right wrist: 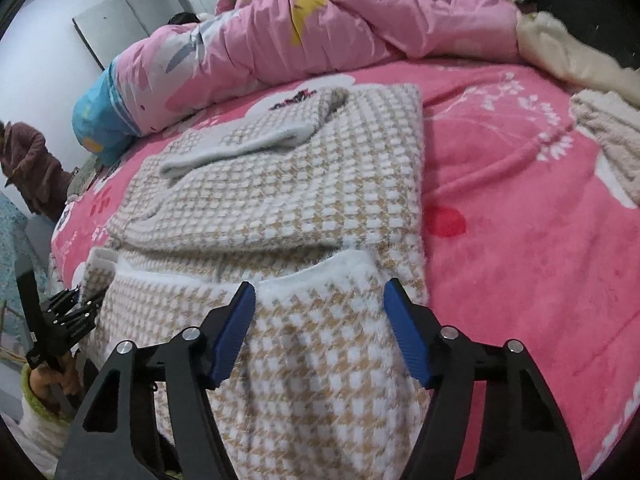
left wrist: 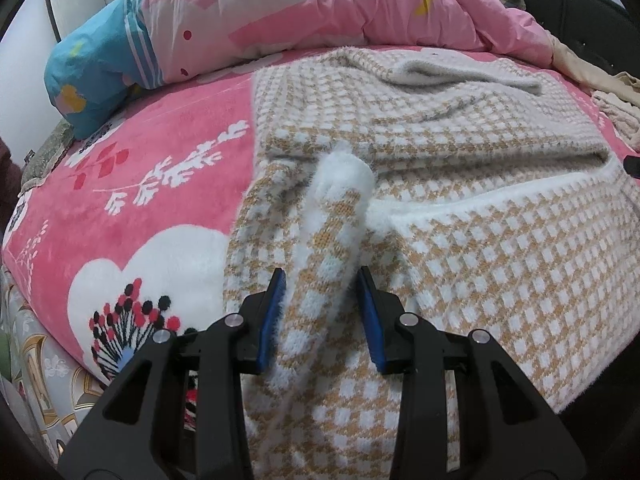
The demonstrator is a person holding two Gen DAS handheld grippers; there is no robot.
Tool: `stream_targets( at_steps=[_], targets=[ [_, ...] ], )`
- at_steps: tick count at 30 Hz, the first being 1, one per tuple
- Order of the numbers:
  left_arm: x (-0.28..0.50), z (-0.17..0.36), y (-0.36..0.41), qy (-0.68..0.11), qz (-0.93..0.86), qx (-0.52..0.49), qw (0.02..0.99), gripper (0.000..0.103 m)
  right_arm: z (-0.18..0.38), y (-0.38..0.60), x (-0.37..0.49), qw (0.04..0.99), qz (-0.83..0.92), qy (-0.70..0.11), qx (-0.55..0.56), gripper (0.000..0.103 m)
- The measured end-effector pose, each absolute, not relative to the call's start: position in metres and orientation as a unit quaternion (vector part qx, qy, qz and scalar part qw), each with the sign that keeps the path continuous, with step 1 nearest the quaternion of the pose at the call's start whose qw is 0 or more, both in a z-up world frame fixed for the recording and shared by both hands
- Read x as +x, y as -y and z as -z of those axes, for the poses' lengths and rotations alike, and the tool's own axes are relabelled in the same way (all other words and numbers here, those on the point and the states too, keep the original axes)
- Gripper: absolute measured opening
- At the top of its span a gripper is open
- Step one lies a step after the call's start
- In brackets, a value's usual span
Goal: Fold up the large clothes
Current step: 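Grasp the same coat edge with the right gripper beside the left gripper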
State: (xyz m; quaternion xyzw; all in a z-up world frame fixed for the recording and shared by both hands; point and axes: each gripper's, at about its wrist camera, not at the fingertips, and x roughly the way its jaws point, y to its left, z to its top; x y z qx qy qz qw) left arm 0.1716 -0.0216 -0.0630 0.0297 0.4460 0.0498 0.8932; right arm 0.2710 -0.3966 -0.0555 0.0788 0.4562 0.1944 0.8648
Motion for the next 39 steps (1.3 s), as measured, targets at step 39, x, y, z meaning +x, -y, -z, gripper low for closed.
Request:
stream_targets(
  at_steps=[39],
  targets=[
    [0.174, 0.065, 0.020, -0.451, -0.050, 0.018, 0.891, 0.035, 0.073, 0.405, 0.270, 0.814, -0.232, -0.519, 0.118, 0.050]
  ],
)
